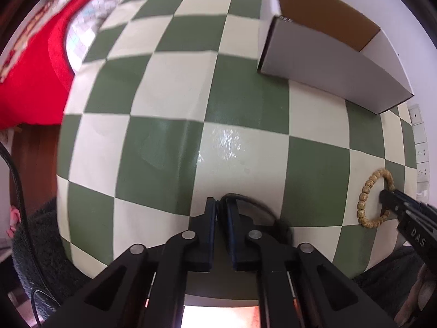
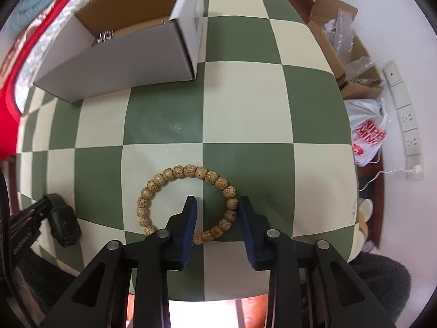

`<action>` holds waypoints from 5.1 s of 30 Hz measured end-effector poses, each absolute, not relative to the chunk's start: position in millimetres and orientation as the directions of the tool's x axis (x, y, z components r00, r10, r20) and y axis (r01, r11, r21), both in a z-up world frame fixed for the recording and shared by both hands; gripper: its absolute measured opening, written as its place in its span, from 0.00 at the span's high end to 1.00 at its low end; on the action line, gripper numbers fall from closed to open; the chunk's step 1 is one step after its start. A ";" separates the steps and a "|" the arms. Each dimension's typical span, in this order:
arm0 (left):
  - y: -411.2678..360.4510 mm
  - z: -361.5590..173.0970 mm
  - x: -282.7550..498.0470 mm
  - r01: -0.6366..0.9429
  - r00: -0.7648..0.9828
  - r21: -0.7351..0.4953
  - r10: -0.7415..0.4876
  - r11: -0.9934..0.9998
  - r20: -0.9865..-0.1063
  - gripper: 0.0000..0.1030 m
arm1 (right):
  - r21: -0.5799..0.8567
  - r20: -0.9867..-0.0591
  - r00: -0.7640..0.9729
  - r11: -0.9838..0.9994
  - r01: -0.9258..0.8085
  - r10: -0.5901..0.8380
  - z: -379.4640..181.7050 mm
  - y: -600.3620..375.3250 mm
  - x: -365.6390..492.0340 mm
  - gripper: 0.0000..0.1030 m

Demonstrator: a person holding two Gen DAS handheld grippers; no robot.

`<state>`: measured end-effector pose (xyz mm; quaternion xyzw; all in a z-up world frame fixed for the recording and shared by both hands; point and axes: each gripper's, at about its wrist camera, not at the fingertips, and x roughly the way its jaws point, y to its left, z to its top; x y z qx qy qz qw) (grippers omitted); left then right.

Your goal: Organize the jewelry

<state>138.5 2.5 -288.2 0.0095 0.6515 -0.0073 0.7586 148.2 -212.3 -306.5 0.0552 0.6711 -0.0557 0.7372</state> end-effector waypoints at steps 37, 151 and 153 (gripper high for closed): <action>-44.3 -102.8 219.8 0.166 0.473 -0.101 -0.169 0.981 -0.865 0.96 | 0.131 -0.863 0.493 0.991 0.001 0.114 -103.1 -196.1 182.1 0.91; -1.6 10.2 129.1 0.025 0.589 -0.007 -0.020 1.000 -0.808 0.00 | -0.047 -0.783 0.612 0.991 0.122 -0.113 37.1 -199.2 111.4 0.00; -1.4 9.5 131.6 0.020 0.586 -0.003 -0.014 1.000 -0.810 0.00 | -0.051 -0.787 0.606 0.991 0.124 -0.117 33.7 -198.8 115.2 0.00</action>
